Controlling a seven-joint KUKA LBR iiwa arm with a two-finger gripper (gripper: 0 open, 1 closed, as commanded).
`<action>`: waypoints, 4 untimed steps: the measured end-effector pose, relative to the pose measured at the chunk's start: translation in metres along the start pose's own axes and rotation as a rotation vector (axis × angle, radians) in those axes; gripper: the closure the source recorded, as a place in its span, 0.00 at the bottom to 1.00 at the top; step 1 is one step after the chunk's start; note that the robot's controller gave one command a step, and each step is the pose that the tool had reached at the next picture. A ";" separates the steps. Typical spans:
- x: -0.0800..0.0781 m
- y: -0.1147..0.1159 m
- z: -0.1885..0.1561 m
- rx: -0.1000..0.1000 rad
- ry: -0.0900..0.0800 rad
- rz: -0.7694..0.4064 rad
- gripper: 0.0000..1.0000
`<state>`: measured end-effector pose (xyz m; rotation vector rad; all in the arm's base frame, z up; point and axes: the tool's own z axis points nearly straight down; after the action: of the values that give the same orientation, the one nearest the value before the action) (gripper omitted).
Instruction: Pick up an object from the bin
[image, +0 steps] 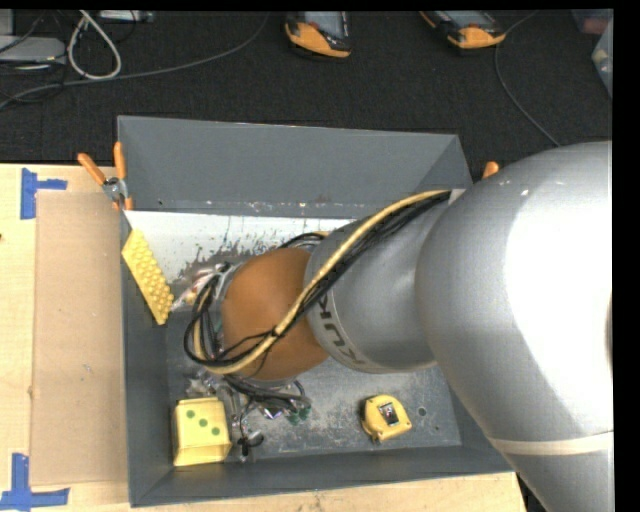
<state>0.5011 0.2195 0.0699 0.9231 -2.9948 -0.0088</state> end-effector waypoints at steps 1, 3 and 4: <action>0.009 -0.058 0.000 -0.001 -0.002 -0.111 0.00; -0.006 0.037 -0.004 0.020 0.002 -0.098 0.00; -0.003 0.025 -0.011 0.019 -0.019 -0.426 0.00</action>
Offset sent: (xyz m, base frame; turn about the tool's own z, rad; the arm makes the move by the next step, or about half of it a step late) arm -0.0221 0.0274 0.0001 -0.0720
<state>0.4897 0.2418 0.0807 1.5475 -2.7534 0.0086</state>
